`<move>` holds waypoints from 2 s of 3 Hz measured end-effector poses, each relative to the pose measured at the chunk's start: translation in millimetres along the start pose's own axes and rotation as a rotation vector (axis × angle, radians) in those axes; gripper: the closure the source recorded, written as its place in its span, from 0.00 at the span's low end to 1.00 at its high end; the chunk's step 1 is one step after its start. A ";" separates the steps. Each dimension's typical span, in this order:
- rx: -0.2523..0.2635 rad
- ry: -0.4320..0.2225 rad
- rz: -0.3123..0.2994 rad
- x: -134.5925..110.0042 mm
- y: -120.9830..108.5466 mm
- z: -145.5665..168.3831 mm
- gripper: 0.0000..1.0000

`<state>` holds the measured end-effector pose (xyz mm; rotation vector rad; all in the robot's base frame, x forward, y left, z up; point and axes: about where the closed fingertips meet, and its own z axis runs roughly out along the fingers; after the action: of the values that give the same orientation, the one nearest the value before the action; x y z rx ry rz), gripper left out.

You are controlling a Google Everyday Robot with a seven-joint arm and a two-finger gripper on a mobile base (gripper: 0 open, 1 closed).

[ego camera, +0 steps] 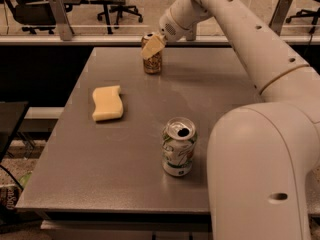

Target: Knock orange can over

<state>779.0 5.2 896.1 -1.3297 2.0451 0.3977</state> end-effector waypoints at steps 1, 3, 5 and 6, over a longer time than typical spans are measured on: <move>-0.008 -0.027 -0.025 -6.3 3.8 -12.4 0.80; -0.022 0.016 -0.176 -17.3 22.0 -63.1 1.00; -0.088 0.288 -0.387 24.6 47.5 -96.8 1.00; -0.106 0.376 -0.455 42.7 52.9 -98.8 1.00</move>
Offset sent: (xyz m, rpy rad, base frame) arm -0.0353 -0.0162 0.0750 -0.0366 -0.1140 0.1391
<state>684.8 -57.8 935.4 -1.9986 1.9406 0.0515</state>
